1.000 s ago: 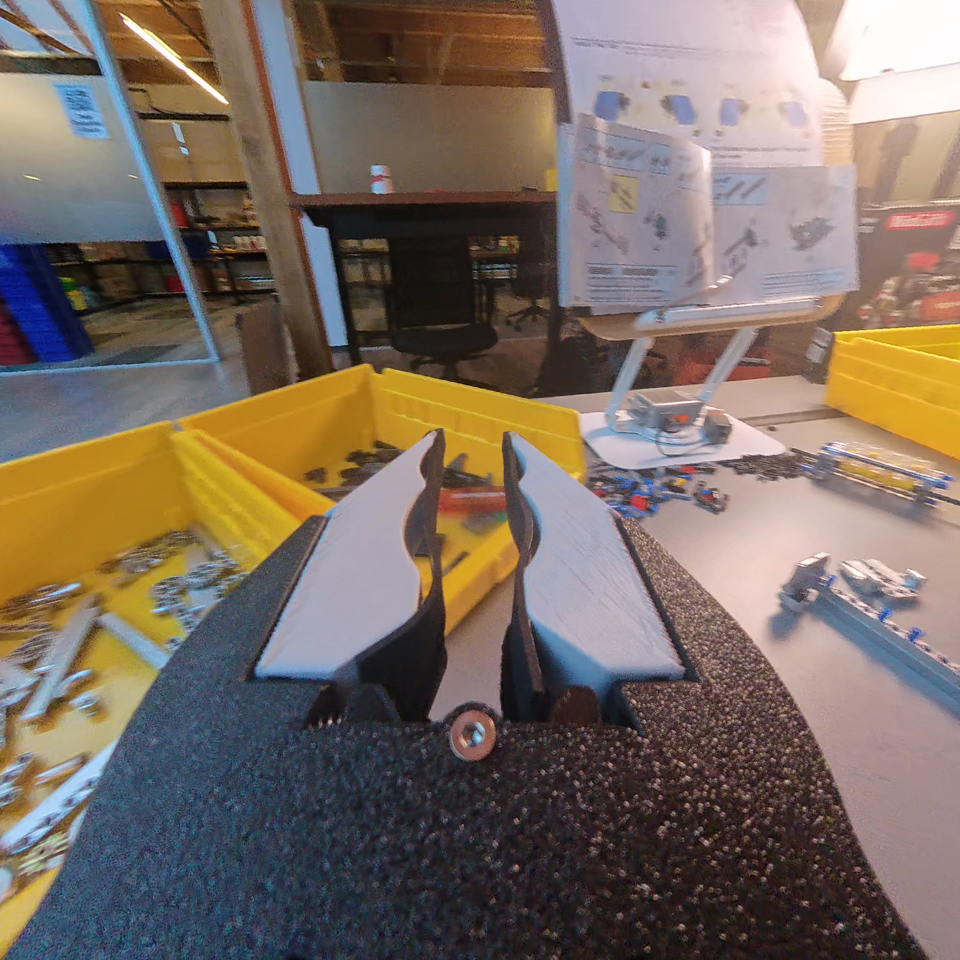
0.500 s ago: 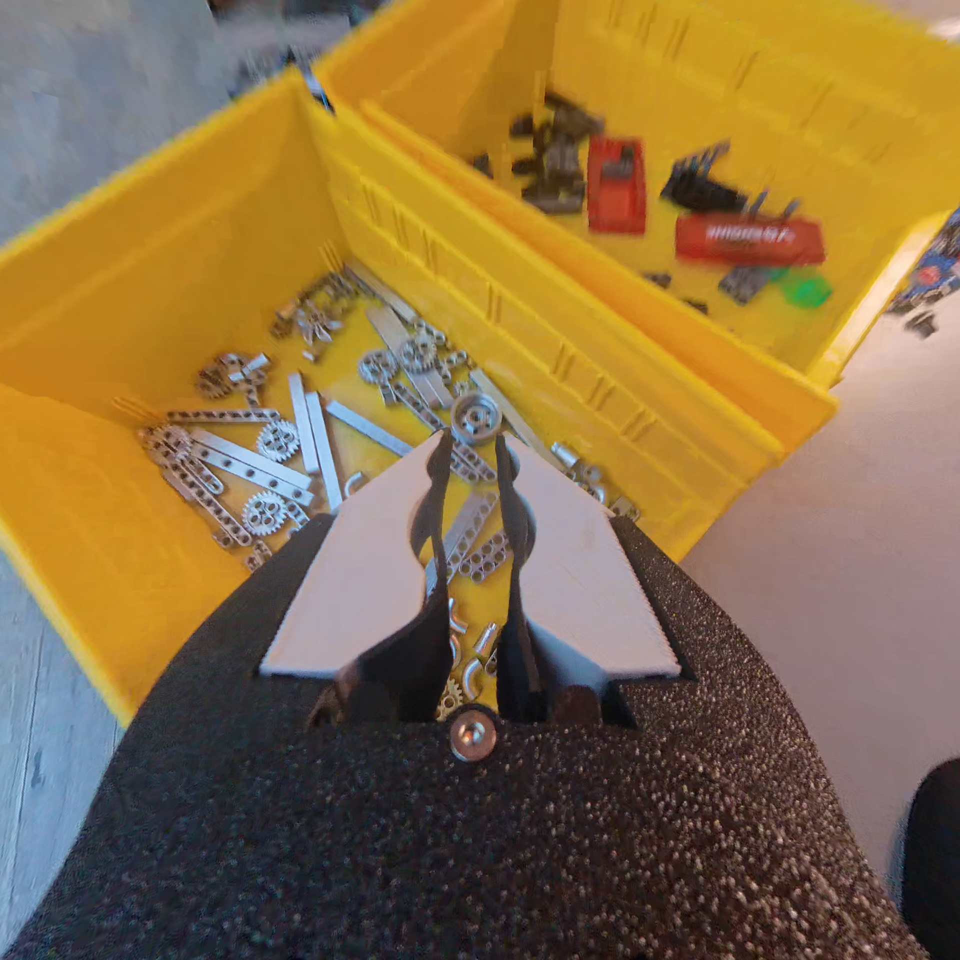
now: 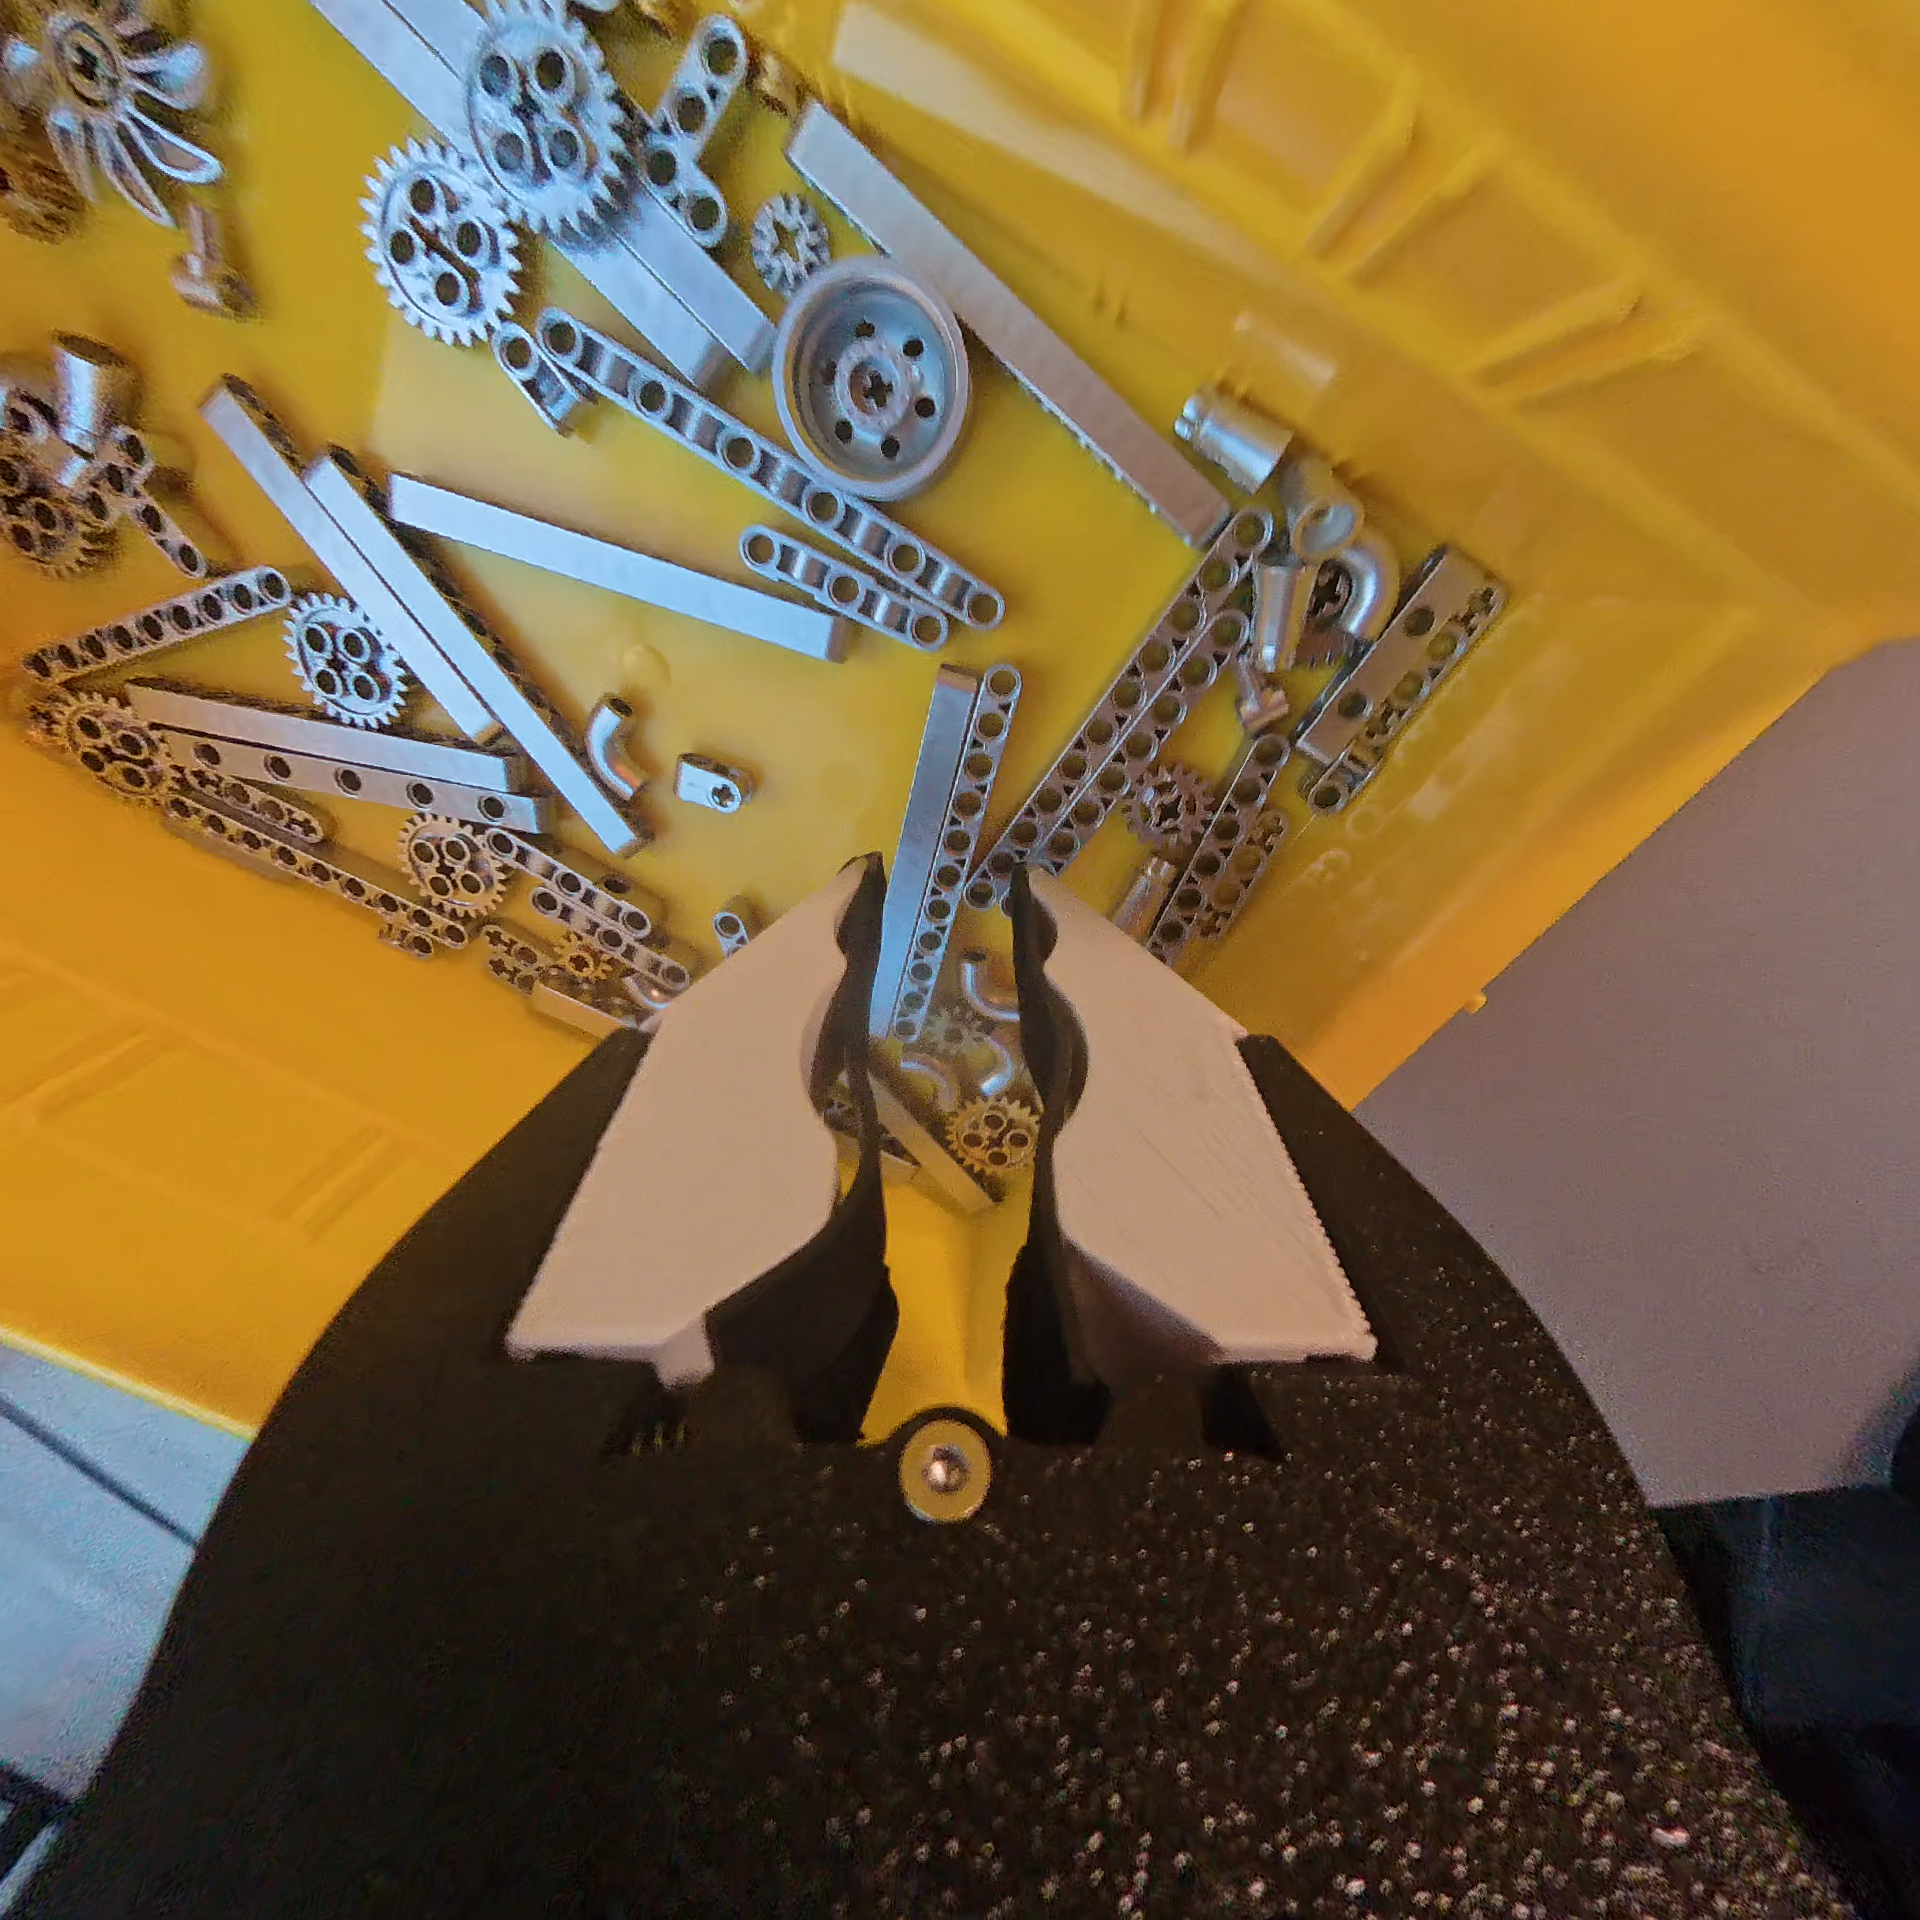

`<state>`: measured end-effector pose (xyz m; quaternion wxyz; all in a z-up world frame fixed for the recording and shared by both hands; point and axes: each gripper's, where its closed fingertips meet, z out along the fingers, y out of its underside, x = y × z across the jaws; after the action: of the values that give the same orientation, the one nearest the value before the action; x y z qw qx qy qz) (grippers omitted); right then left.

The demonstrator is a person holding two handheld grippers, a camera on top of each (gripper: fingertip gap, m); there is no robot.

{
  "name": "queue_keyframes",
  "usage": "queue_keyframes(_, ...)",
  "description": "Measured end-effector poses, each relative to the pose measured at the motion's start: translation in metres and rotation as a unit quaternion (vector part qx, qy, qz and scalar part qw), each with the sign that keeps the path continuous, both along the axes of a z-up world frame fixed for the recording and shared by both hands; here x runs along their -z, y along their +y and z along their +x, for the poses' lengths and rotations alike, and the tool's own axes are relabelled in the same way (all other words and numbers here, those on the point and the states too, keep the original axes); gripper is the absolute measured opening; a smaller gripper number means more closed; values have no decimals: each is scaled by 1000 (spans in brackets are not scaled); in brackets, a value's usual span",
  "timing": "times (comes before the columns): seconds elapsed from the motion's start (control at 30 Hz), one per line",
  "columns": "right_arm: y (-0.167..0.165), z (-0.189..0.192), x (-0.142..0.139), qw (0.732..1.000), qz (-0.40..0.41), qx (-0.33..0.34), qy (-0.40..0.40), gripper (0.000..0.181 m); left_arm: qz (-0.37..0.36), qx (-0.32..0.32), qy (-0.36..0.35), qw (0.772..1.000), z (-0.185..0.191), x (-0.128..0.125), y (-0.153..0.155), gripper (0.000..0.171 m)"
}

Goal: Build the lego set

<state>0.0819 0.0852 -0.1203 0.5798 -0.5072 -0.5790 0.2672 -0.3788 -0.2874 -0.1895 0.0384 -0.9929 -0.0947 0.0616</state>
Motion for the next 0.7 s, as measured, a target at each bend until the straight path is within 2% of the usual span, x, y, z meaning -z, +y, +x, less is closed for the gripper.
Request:
queue_keyframes(0.13,1,1,-2,1000,-4,0,5,28,-59,31,-5,998,-3,9,-12,22)
queue_keyframes(0.37,1,1,-1,1000,-6,1,4,28,-102,64,3,993,-16,15,-15,15)
queue_keyframes(0.53,1,1,-1,1000,-6,1,5,28,-100,73,-24,992,-13,18,-12,14)
queue_keyframes(0.7,0,0,0,1000,-3,0,0,28,-85,86,6,993,-21,11,-8,13)
